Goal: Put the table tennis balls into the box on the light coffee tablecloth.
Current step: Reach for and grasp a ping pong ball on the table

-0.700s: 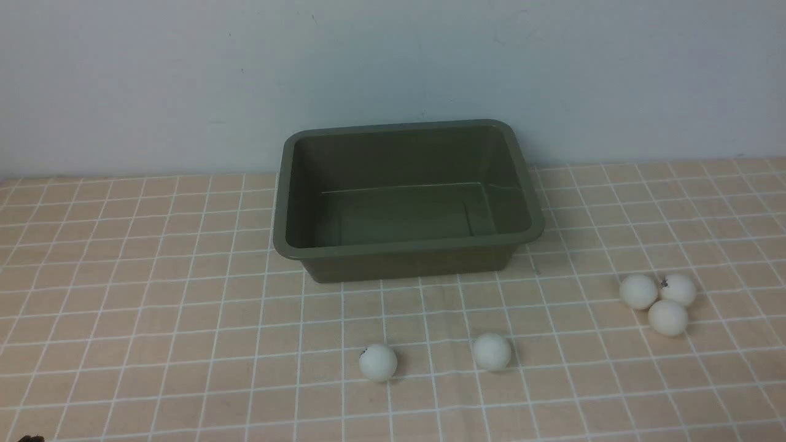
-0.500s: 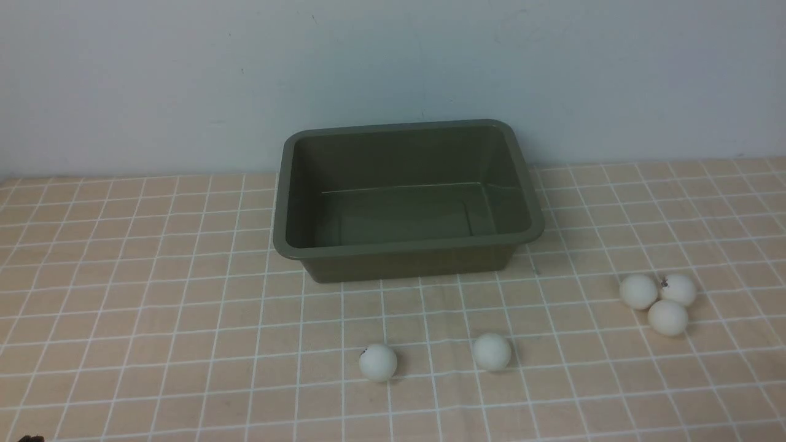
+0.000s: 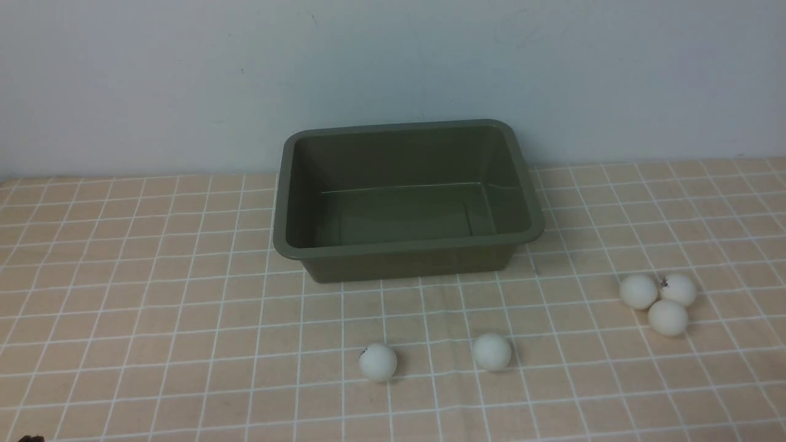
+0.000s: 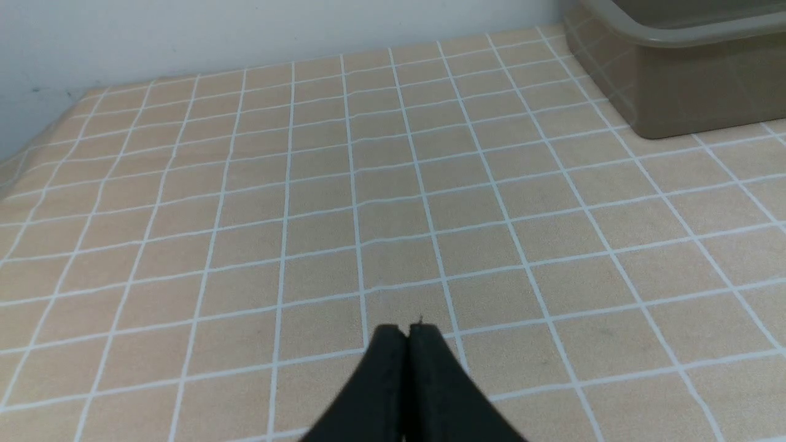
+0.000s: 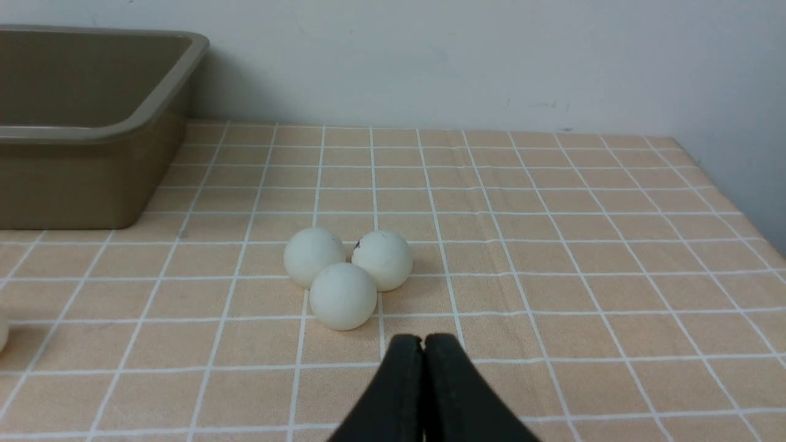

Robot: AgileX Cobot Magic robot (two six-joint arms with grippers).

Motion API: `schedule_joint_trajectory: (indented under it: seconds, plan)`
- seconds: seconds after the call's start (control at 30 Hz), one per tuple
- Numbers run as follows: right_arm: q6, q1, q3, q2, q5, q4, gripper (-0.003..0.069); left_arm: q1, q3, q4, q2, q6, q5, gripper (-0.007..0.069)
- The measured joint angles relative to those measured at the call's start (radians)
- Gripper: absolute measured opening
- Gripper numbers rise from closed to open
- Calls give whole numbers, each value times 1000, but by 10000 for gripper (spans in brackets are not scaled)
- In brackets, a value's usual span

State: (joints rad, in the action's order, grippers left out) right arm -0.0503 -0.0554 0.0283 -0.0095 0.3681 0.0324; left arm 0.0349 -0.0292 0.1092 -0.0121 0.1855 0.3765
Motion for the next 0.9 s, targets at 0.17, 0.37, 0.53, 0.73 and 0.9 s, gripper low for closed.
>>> schedule_joint_trajectory:
  seconds: [0.17,0.37,0.53,0.73,0.9]
  plan:
    - [0,0,0,0,0,0,-19,0,0,0,0,0,0,-69]
    - [0,0,0,0,0,0,-19,0,0,0,0,0,0,-69]
    - [0,0,0,0,0,0,-19,0,0,0,0,0,0,-69]
    - [19,0,0,0,2,35,-19,0,0,59,0,-27,0,-69]
    - [77,0,0,0,11,235,-19,0,0,259,0,-72,6,-69]
